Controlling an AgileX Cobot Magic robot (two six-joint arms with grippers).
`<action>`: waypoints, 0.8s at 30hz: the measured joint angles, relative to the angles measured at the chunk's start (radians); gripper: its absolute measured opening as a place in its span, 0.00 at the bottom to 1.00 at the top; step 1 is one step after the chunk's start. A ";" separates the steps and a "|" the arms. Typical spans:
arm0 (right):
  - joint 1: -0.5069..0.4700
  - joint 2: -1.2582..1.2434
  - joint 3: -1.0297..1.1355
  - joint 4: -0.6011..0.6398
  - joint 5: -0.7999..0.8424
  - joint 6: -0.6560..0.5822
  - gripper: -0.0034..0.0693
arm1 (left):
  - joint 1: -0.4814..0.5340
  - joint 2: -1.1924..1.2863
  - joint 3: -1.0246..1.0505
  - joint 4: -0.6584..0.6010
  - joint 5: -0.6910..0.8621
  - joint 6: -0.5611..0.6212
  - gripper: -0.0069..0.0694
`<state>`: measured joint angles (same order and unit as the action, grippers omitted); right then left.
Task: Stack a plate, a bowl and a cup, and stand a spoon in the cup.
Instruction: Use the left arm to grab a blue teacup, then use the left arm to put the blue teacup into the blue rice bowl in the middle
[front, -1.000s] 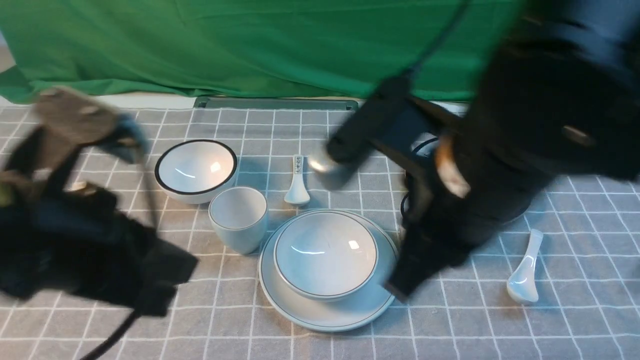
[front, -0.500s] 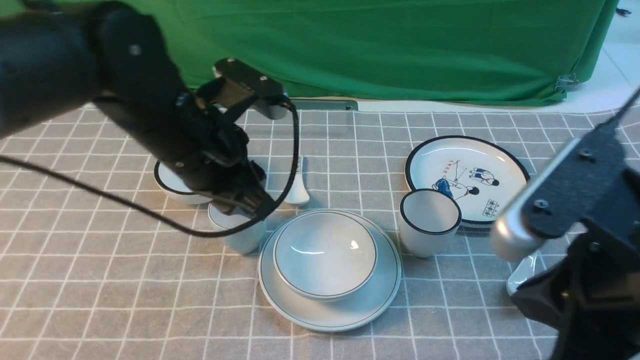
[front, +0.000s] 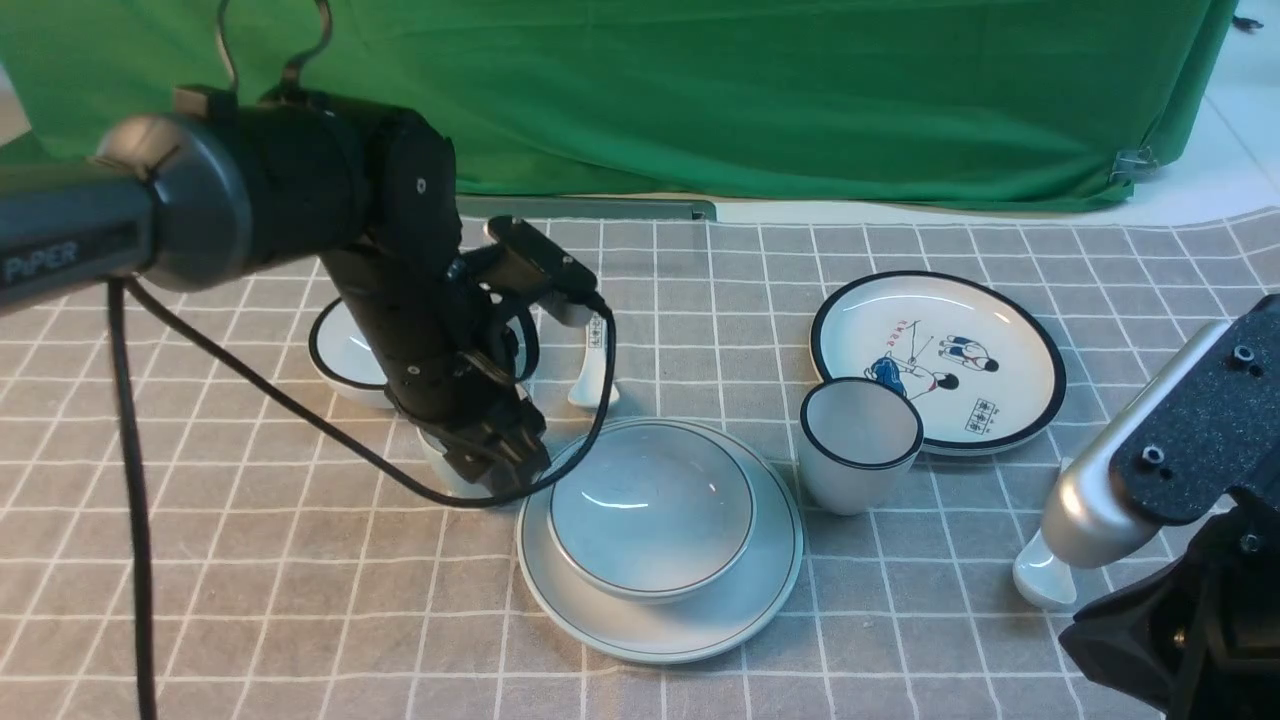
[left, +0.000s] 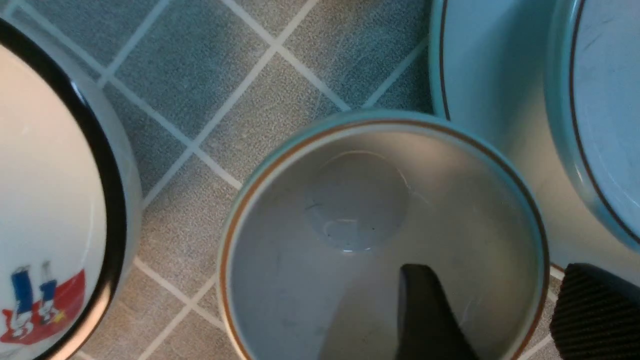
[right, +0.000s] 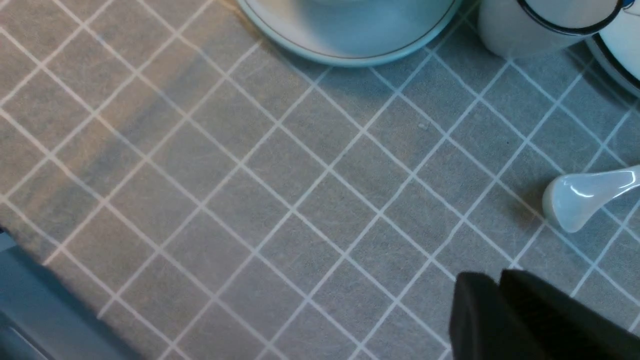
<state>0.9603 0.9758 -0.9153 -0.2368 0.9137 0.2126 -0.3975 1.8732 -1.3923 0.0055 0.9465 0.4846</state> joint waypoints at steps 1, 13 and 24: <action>0.000 0.000 0.001 0.000 0.000 0.004 0.17 | 0.000 0.005 0.000 -0.005 -0.003 -0.001 0.43; 0.000 -0.013 0.002 0.002 0.026 0.007 0.18 | -0.018 -0.072 -0.050 -0.005 0.105 -0.058 0.13; 0.000 -0.132 0.003 0.003 0.043 0.048 0.19 | -0.240 -0.050 -0.089 -0.044 0.091 -0.048 0.13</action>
<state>0.9603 0.8439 -0.9123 -0.2341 0.9568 0.2609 -0.6378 1.8236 -1.4810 -0.0385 1.0378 0.4361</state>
